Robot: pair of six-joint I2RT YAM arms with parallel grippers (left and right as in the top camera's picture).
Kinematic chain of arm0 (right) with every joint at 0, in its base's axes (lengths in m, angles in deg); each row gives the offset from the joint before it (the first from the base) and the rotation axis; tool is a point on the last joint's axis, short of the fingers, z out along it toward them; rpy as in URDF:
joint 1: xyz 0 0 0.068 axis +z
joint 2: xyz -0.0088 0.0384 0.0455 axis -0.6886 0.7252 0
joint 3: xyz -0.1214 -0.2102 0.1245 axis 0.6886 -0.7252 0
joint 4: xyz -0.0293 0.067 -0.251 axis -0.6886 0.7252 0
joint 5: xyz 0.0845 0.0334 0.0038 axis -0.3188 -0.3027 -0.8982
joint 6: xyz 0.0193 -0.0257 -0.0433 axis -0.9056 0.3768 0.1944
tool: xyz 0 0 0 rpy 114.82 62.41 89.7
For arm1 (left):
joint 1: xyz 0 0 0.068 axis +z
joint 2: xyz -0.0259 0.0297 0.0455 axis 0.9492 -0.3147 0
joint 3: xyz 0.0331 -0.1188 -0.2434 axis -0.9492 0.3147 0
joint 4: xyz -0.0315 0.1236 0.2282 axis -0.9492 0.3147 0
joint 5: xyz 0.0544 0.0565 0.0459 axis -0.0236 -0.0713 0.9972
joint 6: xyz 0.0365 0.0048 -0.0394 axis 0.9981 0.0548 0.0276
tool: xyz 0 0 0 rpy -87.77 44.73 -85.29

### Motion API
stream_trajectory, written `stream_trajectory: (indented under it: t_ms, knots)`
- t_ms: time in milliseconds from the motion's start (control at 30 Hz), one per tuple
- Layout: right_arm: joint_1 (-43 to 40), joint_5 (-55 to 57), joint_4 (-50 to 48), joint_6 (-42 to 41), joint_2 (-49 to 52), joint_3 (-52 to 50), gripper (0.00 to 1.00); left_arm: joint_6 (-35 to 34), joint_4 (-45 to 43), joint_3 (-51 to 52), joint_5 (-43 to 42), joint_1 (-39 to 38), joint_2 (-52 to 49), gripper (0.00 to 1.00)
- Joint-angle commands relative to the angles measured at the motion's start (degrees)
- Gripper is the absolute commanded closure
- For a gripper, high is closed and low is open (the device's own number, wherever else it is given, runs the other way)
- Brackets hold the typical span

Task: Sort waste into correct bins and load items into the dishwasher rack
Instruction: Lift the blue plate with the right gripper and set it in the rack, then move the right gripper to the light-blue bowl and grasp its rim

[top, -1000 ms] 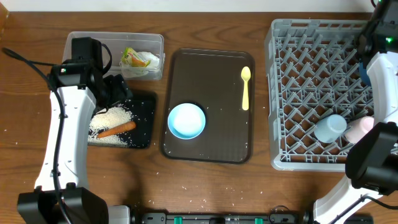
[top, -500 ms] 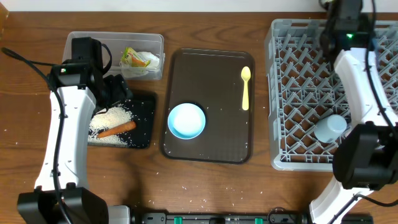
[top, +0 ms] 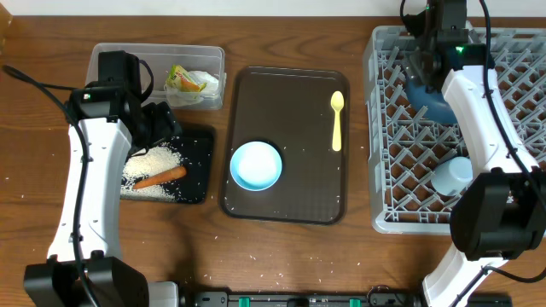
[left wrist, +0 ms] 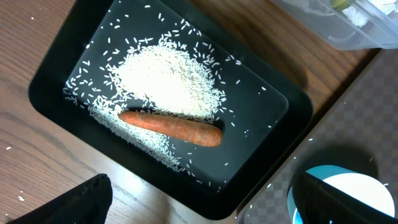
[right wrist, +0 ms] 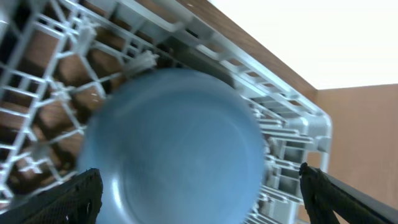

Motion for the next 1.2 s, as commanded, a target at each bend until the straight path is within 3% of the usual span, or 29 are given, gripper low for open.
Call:
stream_trajectory:
  t_ms: [0,267,467,600,900,1167]
  knots:
    - [0.2,-3.6,0.2,-5.1,0.5,0.0,0.01,-0.3,0.3,0.3,0.3,0.3,-0.2,0.05]
    - [3.1,-7.7,2.1,-17.7,-4.5,0.1,0.01,-0.3,0.3,0.3,0.3,0.3,-0.2,0.05]
    - [7.3,-31.6,4.2,-24.5,-8.2,0.1,0.01,-0.3,0.3,0.3,0.3,0.3,-0.2,0.05]
    - [10.6,-43.3,4.2,-29.3,-7.0,0.0,0.11,-0.3,0.3,0.3,0.3,0.3,-0.2,0.05]
    - [22.2,-43.6,7.5,-39.3,-1.4,-0.1,0.37,-0.3,0.3,0.3,0.3,0.3,-0.2,0.05]
    - [30.2,-40.5,11.4,-41.8,5.4,-0.1,0.44,-0.3,0.3,0.3,0.3,0.3,-0.2,0.05]
